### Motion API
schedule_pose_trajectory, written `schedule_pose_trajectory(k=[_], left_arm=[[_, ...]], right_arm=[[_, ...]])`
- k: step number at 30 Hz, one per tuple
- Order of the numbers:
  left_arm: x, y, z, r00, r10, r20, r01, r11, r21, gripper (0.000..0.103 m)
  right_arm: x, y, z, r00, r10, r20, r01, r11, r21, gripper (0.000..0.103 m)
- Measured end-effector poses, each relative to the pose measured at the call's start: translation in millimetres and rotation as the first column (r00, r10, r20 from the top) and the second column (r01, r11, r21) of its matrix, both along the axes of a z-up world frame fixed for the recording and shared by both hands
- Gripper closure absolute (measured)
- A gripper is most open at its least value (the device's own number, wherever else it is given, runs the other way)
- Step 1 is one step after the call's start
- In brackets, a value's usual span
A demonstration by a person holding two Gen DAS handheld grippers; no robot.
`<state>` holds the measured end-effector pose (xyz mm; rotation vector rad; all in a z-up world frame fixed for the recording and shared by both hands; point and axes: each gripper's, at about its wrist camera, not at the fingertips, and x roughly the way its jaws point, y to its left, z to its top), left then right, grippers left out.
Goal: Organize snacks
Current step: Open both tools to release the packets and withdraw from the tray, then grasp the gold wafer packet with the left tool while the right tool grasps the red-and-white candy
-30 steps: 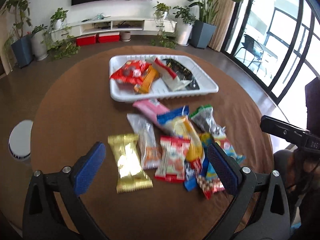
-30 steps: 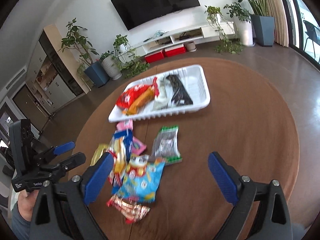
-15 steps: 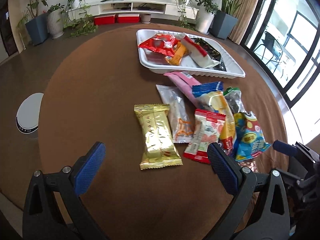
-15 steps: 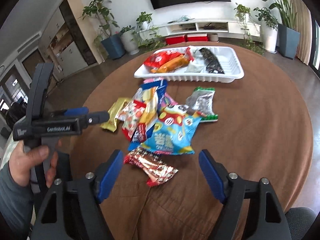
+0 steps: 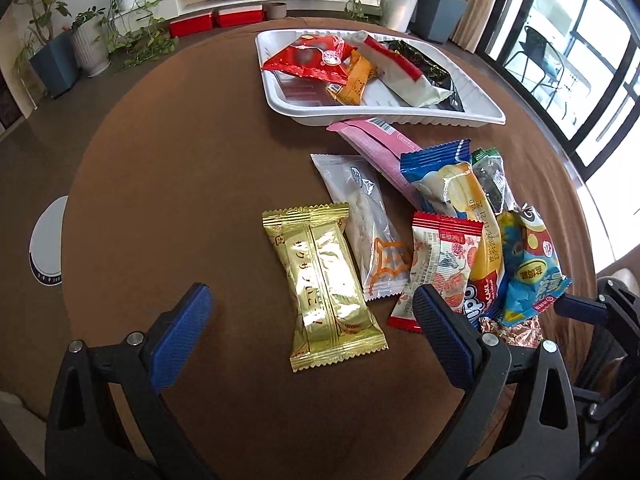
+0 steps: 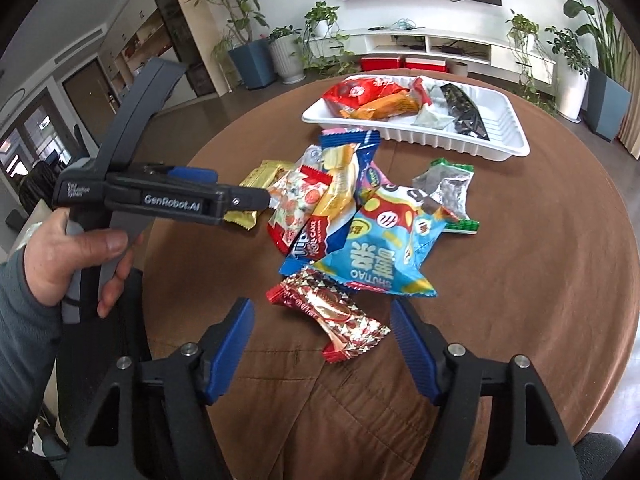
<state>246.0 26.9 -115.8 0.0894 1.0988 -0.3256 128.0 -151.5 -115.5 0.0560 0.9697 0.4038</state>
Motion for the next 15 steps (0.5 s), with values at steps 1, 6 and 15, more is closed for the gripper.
schedule_pose_trajectory(k=[1, 6, 15], left_arm=[[2, 0, -1, 1.0, -0.005, -0.004, 0.005, 1.0, -0.001, 0.013], [10, 3, -8, 1.0, -0.001, -0.025, 0.001, 1.0, 0.003, 0.031], [19, 7, -10, 1.0, 0.0, -0.023, 0.0, 1.0, 0.019, 0.033]], right_arm=[[0, 1, -1, 1.0, 0.006, -0.003, -0.006, 1.0, -0.003, 0.031], [0, 3, -6, 1.0, 0.025, -0.018, -0.026, 1.0, -0.012, 0.032], [1, 7, -10, 0.997, 0.065, -0.029, -0.066, 0.997, -0.046, 0.036]])
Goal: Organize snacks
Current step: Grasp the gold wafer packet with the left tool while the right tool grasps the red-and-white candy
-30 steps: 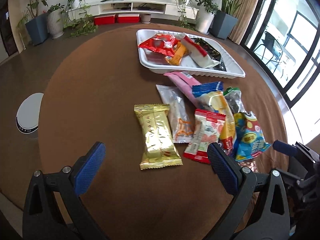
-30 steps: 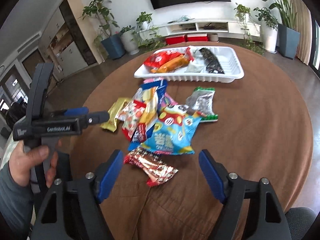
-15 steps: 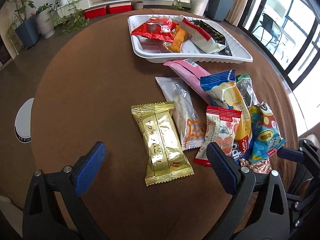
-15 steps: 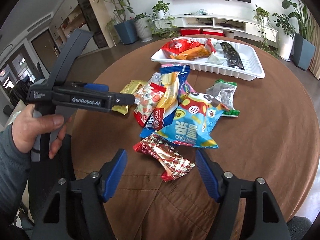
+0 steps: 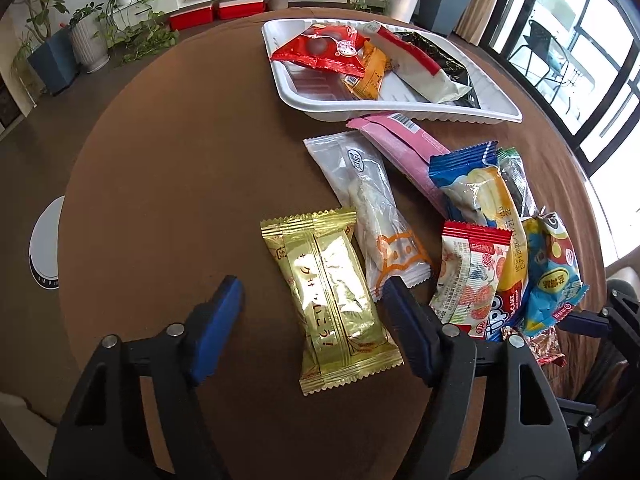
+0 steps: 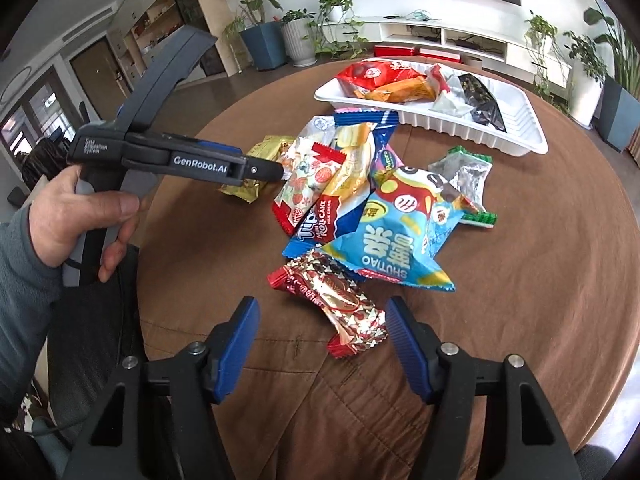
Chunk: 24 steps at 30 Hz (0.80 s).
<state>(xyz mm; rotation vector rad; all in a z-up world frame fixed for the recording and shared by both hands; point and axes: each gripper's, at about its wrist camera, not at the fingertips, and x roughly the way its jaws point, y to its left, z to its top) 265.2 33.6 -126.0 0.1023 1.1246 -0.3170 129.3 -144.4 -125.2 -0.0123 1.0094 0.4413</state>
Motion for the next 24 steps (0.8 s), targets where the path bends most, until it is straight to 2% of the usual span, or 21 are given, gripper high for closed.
schedule_pose_trajectory(k=[6, 9, 11, 16, 24], left_arm=[[4, -2, -1, 1.0, -0.021, -0.008, 0.021, 1.0, 0.001, 0.042], [4, -3, -1, 1.0, -0.031, -0.001, 0.031, 0.999, 0.016, 0.054], [4, -1, 0, 0.999, -0.039, 0.001, 0.039, 0.999, 0.021, 0.069], [6, 4, 0, 0.999, -0.054, -0.005, 0.054, 0.998, 0.01, 0.07], [8, -6, -2, 0.994, -0.109, -0.007, 0.109, 0.992, 0.058, 0.07]], right_arm=[[4, 3, -3, 0.998, 0.054, -0.02, -0.054, 0.998, -0.026, 0.038], [8, 6, -4, 0.996, 0.084, -0.027, -0.085, 0.996, -0.038, 0.039], [10, 8, -5, 0.995, 0.099, -0.03, -0.101, 0.994, -0.046, 0.039], [17, 4, -8, 0.992, 0.112, -0.052, -0.114, 0.992, -0.05, 0.041], [23, 8, -12, 0.984, 0.163, -0.073, -0.168, 0.983, -0.075, 0.047]])
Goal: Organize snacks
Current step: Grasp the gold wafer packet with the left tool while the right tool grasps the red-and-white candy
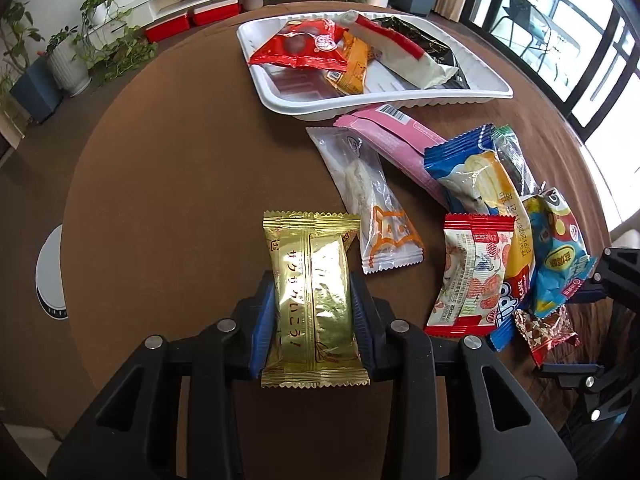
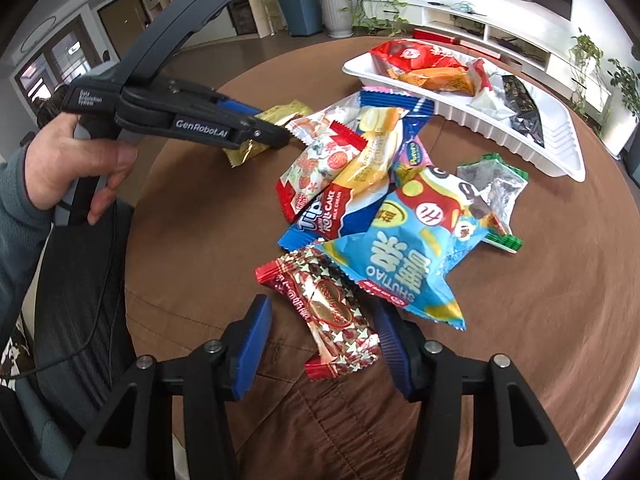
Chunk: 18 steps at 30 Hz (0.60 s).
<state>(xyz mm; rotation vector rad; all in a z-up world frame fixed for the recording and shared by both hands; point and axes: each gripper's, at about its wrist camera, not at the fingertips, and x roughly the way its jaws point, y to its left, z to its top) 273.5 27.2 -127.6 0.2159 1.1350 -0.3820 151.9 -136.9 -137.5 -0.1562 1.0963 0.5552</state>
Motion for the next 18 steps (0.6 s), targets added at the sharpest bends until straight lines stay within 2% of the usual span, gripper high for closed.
schedule_pose_trajectory(k=[6, 11, 15, 18], left_arm=[[-6, -4, 1, 0.999, -0.046, -0.008, 0.046, 0.999, 0.003, 0.072], [-16, -5, 2, 0.996, -0.084, -0.02, 0.083, 0.996, -0.01, 0.074], [-28, -4, 2, 0.995, -0.103, -0.015, 0.103, 0.995, -0.016, 0.074], [-38, -2, 3, 0.995, -0.103, -0.005, 0.102, 0.994, -0.027, 0.074]], right_arm=[[6, 5, -1, 1.0, 0.024, -0.01, -0.024, 1.0, -0.018, 0.051], [7, 11, -1, 0.998, 0.054, -0.011, -0.055, 0.997, -0.062, 0.063], [4, 12, 0, 0.999, 0.051, -0.019, -0.052, 0.996, -0.072, 0.078], [1, 12, 0, 0.999, 0.046, -0.022, -0.047, 0.996, -0.073, 0.08]])
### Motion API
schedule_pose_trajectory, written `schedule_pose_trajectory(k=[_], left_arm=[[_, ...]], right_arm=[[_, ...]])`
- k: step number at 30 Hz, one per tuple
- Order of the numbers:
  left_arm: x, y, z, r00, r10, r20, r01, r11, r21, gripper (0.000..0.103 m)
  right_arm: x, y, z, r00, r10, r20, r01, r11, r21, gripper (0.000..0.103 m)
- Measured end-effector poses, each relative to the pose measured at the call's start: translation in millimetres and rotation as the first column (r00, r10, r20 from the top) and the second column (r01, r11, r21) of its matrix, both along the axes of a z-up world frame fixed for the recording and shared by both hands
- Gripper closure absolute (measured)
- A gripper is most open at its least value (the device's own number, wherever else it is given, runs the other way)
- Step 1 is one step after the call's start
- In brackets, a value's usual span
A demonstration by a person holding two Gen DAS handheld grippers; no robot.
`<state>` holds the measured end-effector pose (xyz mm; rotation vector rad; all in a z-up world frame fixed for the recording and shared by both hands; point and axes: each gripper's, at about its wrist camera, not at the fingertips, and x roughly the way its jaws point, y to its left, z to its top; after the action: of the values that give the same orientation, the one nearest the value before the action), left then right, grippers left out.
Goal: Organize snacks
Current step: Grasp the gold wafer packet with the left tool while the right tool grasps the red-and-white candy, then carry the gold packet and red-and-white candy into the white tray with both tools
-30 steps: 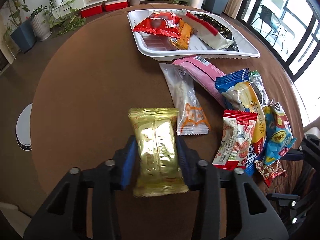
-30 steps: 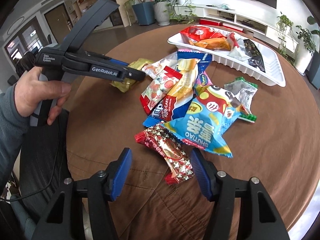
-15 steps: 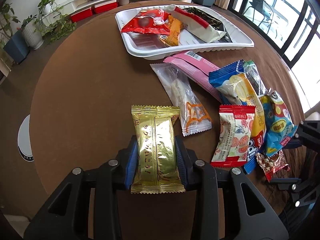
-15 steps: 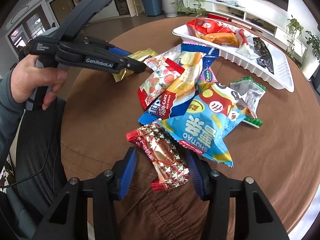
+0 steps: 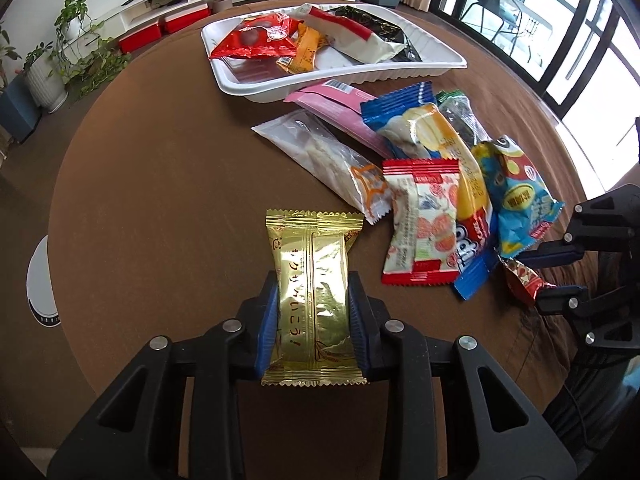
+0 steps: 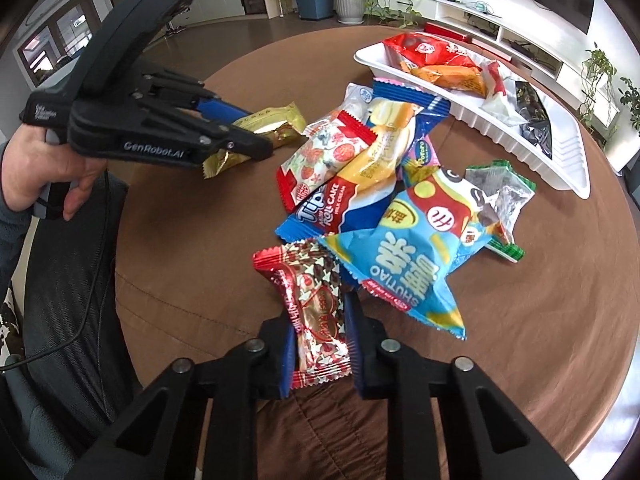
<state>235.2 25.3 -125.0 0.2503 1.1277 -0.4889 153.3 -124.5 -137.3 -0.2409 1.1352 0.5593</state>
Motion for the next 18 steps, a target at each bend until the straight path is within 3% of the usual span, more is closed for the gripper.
schedule_pose_trajectory(k=[9, 18], left_arm=[[-24, 7, 1, 1.0, 0.011, -0.026, -0.014, 0.993, -0.115, 0.074], [-43, 9, 17, 0.999, 0.017, -0.043, -0.027, 0.972, -0.234, 0.074]], right_arm=[[-13, -11, 9, 0.999, -0.051, -0.019, 0.053, 0.993, 0.106, 0.081], [-14, -27, 20, 0.993, -0.095, -0.074, 0.111, 0.956, 0.272, 0.081]])
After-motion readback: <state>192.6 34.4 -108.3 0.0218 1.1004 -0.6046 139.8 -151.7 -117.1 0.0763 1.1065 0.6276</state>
